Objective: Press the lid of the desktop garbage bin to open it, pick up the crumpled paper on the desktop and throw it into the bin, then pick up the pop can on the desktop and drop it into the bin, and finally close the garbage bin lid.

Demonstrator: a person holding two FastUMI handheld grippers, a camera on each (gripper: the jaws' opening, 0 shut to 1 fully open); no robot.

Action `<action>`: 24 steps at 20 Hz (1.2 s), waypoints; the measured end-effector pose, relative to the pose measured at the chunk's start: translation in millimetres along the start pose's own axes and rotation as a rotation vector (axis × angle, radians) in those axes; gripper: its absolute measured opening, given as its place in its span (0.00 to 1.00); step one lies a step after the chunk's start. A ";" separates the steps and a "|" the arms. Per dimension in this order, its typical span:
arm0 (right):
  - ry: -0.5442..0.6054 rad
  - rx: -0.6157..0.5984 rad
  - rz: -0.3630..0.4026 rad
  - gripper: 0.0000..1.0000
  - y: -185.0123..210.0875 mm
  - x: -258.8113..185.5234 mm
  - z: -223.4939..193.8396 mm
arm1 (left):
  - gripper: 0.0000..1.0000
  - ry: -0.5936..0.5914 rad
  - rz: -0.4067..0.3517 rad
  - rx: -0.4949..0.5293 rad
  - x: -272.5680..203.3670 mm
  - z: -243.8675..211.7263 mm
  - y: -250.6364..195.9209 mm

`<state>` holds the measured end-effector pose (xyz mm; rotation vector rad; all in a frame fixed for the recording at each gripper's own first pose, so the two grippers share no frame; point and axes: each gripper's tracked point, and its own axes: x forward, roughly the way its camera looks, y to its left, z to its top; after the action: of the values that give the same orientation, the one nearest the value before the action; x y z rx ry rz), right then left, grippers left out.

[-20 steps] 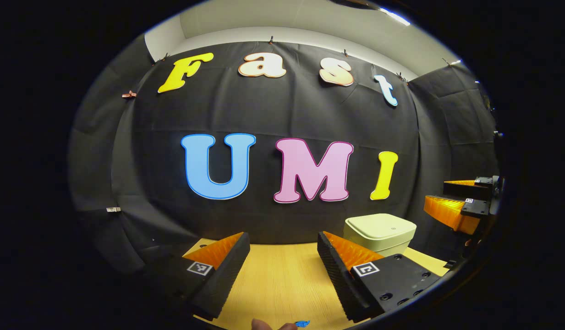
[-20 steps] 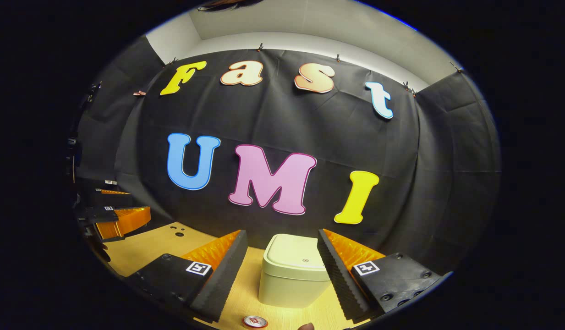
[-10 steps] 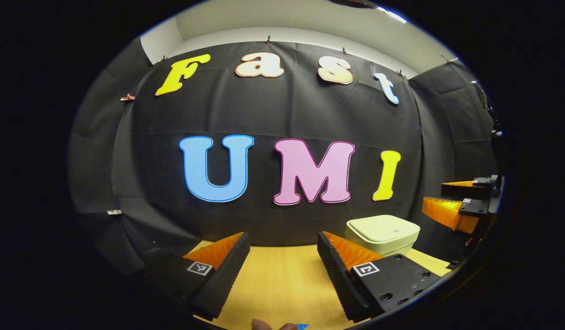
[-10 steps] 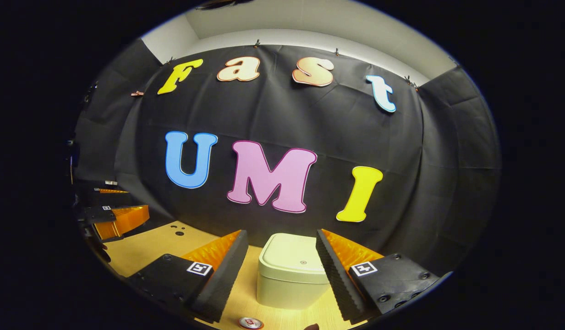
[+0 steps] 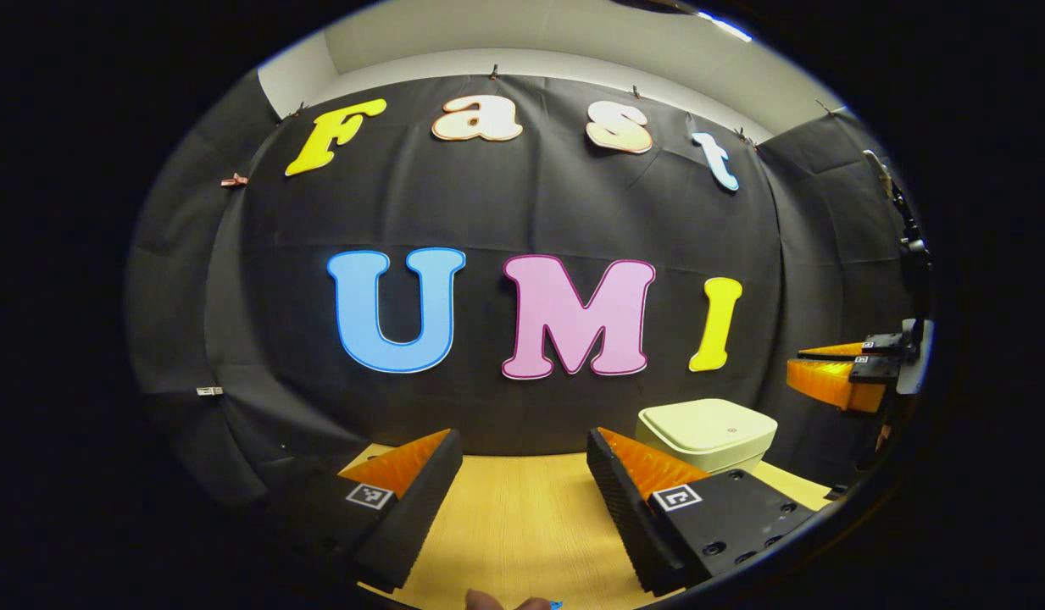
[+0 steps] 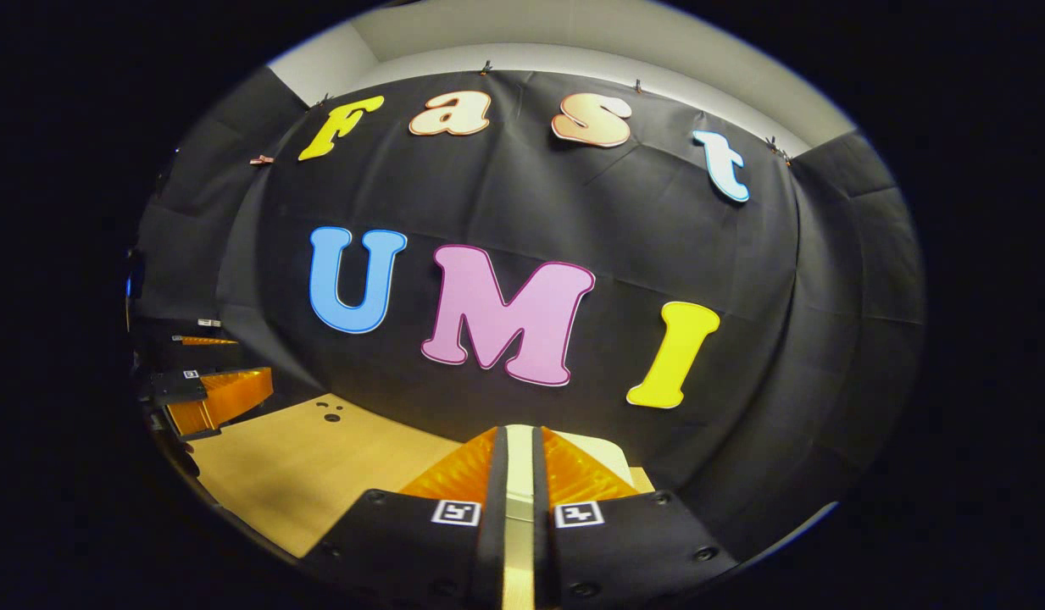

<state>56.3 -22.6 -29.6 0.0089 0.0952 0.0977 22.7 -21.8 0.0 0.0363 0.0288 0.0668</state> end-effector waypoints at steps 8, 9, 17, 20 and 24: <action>0.151 0.082 -0.066 0.05 -41.6 39.7 -26.6 | 0.95 0.001 0.004 0.003 -0.8 -0.8 -0.7; 0.166 0.077 -0.063 0.05 -45.3 42.0 -26.5 | 0.95 0.001 0.005 0.002 -1.0 -0.2 -1.0; 0.325 0.128 0.000 0.05 -44.1 95.7 -79.7 | 0.95 0.011 0.019 0.004 -2.5 -3.9 2.5; 0.411 0.129 0.023 0.05 -40.5 109.5 -108.5 | 0.95 0.015 0.024 0.005 -2.7 -7.3 3.1; 0.455 0.154 0.022 0.05 -39.2 117.2 -126.6 | 0.95 0.020 0.029 0.004 -1.9 -9.8 4.5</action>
<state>164.1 -49.6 -167.2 0.1421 0.5571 0.1134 20.2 -17.1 -9.6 0.0398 0.0484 0.0963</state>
